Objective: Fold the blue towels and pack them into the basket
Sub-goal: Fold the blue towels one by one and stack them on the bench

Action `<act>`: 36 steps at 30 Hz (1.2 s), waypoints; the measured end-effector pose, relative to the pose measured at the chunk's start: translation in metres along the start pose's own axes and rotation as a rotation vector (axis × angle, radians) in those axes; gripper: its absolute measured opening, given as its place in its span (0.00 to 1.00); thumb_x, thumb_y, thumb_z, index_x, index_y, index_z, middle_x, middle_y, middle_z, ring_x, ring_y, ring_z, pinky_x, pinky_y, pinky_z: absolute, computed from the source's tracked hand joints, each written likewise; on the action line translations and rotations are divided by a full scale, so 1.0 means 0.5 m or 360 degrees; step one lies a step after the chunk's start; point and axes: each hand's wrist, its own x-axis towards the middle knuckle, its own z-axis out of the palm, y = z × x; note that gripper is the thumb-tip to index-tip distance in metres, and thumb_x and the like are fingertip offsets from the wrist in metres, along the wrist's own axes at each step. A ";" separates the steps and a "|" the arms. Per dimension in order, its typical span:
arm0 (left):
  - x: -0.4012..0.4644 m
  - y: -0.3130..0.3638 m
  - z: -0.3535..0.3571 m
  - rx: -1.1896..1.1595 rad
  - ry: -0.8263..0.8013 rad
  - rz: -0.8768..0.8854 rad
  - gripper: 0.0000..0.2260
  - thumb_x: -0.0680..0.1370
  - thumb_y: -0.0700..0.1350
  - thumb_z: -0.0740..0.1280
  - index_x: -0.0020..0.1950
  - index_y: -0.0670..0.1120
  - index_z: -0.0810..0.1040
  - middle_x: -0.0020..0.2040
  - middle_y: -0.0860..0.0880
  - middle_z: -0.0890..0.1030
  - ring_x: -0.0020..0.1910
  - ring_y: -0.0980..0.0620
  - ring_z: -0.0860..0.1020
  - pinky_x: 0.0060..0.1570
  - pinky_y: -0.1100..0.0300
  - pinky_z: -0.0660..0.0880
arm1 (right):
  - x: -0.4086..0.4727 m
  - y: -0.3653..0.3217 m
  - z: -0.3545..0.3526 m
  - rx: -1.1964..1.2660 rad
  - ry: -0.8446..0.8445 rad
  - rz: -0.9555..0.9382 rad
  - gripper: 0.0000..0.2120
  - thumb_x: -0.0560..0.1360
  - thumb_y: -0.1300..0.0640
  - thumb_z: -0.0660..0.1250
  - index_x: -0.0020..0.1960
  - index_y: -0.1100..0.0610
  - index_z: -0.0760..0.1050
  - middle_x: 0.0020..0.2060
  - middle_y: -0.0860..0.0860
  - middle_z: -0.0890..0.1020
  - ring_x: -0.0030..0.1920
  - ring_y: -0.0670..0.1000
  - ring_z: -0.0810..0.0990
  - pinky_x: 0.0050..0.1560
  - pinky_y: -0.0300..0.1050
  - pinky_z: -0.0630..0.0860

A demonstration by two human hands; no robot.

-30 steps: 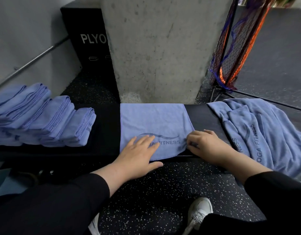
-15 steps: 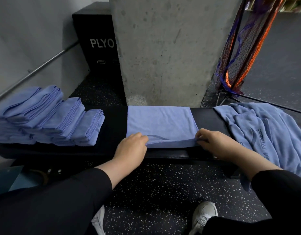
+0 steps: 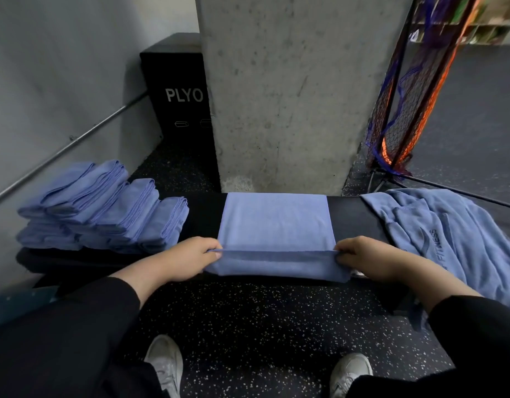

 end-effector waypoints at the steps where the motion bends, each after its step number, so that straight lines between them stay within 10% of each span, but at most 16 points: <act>1: -0.005 -0.007 -0.003 -0.0110 -0.0095 -0.0038 0.09 0.83 0.47 0.63 0.47 0.47 0.79 0.41 0.46 0.80 0.40 0.50 0.80 0.49 0.50 0.80 | -0.006 -0.006 -0.003 0.0073 -0.0060 0.0002 0.09 0.80 0.57 0.64 0.40 0.53 0.75 0.34 0.46 0.80 0.33 0.44 0.78 0.44 0.44 0.76; 6: -0.006 -0.001 -0.027 -0.0330 -0.0065 -0.0092 0.10 0.82 0.45 0.67 0.45 0.40 0.78 0.36 0.45 0.76 0.33 0.50 0.76 0.33 0.58 0.76 | -0.010 -0.028 -0.030 0.0326 -0.0081 0.0047 0.13 0.79 0.63 0.65 0.36 0.53 0.74 0.27 0.47 0.76 0.28 0.46 0.76 0.36 0.39 0.74; 18: 0.168 0.028 -0.073 -0.0184 0.0793 -0.0162 0.09 0.82 0.44 0.61 0.44 0.43 0.76 0.42 0.45 0.79 0.42 0.46 0.74 0.40 0.54 0.68 | 0.151 -0.068 -0.047 0.0481 0.0627 0.0229 0.11 0.78 0.63 0.60 0.40 0.67 0.72 0.31 0.56 0.74 0.34 0.53 0.69 0.34 0.47 0.65; 30: 0.213 0.024 -0.048 0.0387 0.0290 -0.0129 0.12 0.83 0.44 0.58 0.40 0.44 0.69 0.40 0.46 0.74 0.36 0.49 0.70 0.32 0.56 0.63 | 0.212 -0.060 -0.027 0.0028 0.0262 0.0377 0.11 0.83 0.56 0.56 0.45 0.57 0.73 0.40 0.55 0.76 0.43 0.56 0.73 0.44 0.45 0.68; 36: 0.157 0.043 -0.052 0.0623 -0.0104 -0.0132 0.13 0.82 0.46 0.58 0.39 0.45 0.73 0.41 0.49 0.74 0.42 0.49 0.72 0.40 0.56 0.68 | 0.153 -0.077 -0.026 -0.0050 -0.0194 0.0411 0.15 0.81 0.55 0.59 0.37 0.55 0.72 0.34 0.51 0.76 0.34 0.51 0.75 0.33 0.39 0.73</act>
